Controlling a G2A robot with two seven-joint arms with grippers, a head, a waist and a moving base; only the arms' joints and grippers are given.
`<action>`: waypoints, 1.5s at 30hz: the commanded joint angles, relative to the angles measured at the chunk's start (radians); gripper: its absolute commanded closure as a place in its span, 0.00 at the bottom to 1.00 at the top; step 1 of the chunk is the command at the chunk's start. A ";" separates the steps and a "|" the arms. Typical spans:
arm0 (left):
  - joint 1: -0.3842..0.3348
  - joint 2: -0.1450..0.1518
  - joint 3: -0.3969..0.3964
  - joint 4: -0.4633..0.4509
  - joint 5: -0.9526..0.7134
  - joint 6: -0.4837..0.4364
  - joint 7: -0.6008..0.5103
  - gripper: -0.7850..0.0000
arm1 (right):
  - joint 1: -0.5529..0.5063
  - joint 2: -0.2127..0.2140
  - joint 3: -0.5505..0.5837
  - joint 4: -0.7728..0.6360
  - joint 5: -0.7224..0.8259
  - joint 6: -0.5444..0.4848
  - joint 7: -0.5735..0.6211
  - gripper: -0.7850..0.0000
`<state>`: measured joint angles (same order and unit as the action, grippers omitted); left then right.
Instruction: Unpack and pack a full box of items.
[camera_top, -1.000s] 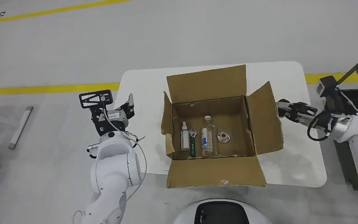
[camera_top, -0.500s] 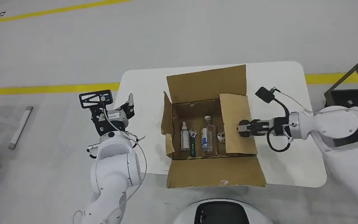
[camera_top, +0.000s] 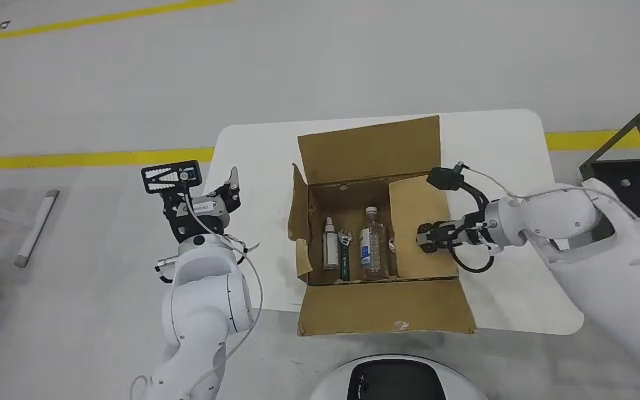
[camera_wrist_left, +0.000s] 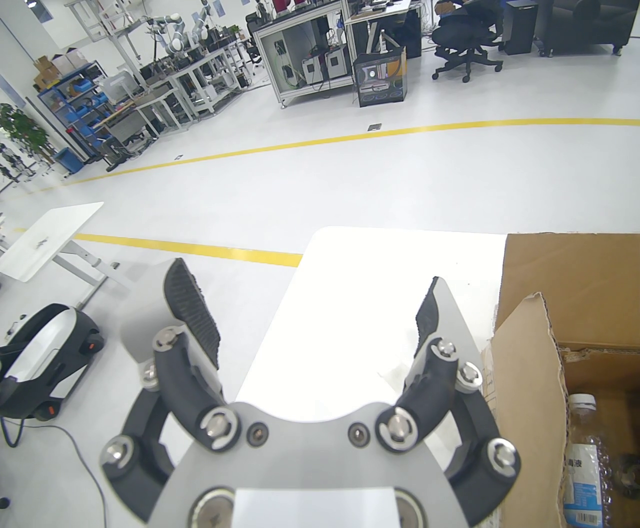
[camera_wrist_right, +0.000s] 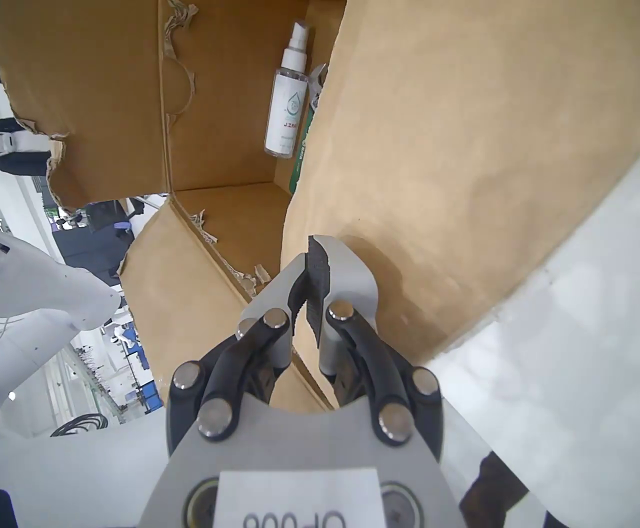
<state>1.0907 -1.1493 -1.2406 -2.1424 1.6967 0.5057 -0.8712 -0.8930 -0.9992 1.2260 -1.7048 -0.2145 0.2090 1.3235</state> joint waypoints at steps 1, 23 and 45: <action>0.000 0.000 0.000 0.000 0.000 0.000 0.000 0.00 | 0.000 0.001 0.016 -0.009 0.021 -0.003 -0.018 1.00; 0.037 -0.023 -0.067 -0.009 -0.175 -0.069 0.001 0.00 | -0.339 0.036 0.498 -0.302 0.009 0.024 -0.508 1.00; 0.080 -0.023 -0.064 -0.004 -0.197 -0.190 0.154 0.02 | -0.469 0.022 0.396 -0.338 -0.578 -0.037 -1.040 1.00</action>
<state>1.1617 -1.1733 -1.3075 -2.1500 1.4937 0.3545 -0.7708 -1.3621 -0.9756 1.6241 -2.0451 -0.7992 0.1632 0.2851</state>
